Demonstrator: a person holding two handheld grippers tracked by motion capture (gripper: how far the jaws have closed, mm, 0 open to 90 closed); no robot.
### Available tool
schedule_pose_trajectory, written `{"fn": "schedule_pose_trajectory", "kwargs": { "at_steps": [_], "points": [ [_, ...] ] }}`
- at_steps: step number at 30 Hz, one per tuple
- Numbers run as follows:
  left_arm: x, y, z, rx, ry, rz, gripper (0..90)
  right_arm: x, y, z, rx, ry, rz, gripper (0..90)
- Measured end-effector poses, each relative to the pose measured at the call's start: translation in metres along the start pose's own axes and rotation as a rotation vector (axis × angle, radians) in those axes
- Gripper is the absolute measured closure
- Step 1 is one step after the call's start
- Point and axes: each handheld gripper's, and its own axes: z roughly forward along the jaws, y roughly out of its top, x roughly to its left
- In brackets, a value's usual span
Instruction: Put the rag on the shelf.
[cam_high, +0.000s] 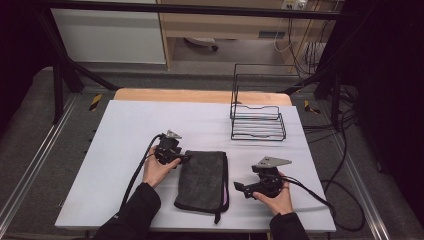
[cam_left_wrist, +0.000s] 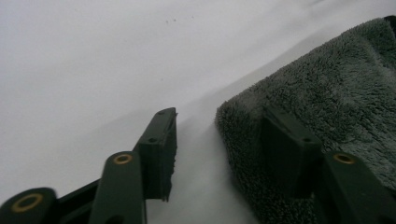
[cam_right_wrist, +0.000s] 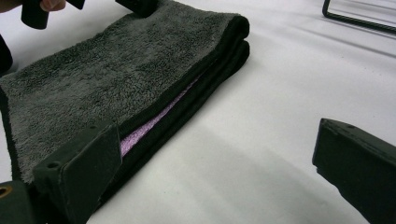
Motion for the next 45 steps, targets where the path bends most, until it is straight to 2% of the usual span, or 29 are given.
{"fn": "schedule_pose_trajectory", "kwargs": {
  "at_steps": [3,8,11,16,24,26,29,37,39,42,44,45],
  "points": [
    [0.002,0.0,-0.001,0.018,-0.024,-0.012,56.0,0.0,0.0,0.0,0.001,-0.001,0.0,2.3],
    [-0.002,-0.001,0.0,0.026,-0.034,0.004,66.1,-0.001,0.001,0.001,-0.003,-0.003,0.001,2.9],
    [-0.004,-0.002,0.001,0.028,-0.042,-0.001,70.7,-0.002,0.002,0.001,-0.009,-0.001,0.006,3.4],
    [-0.005,-0.002,0.002,0.032,-0.049,-0.021,74.3,-0.004,0.004,0.004,-0.016,-0.008,0.019,3.6],
    [-0.008,-0.003,0.003,0.03,-0.031,-0.001,76.8,-0.004,0.016,0.01,-0.045,-0.037,0.045,3.8],
    [-0.008,-0.003,0.003,0.024,-0.032,0.001,76.8,-0.003,0.022,0.013,-0.054,-0.047,0.052,6.4],
    [-0.009,-0.004,0.003,0.018,-0.031,0.005,77.0,-0.001,0.03,0.02,-0.057,-0.069,0.032,8.8],
    [-0.007,-0.005,0.003,0.011,-0.042,0.006,77.2,-0.002,0.052,0.047,-0.057,-0.089,0.078,15.1],
    [-0.007,-0.005,0.003,0.011,-0.042,0.006,77.2,-0.005,0.055,0.055,-0.059,-0.091,0.106,18.9],
    [-0.007,-0.005,0.003,0.012,-0.043,0.008,77.2,-0.007,0.057,0.067,-0.044,-0.096,0.104,25.0],
    [-0.007,-0.005,0.003,0.012,-0.04,0.016,77.3,-0.008,0.057,0.074,-0.03,-0.097,0.098,30.7],
    [-0.007,-0.005,0.003,0.011,-0.039,0.017,77.3,-0.01,0.056,0.078,-0.022,-0.102,0.108,37.3]
  ]
}}
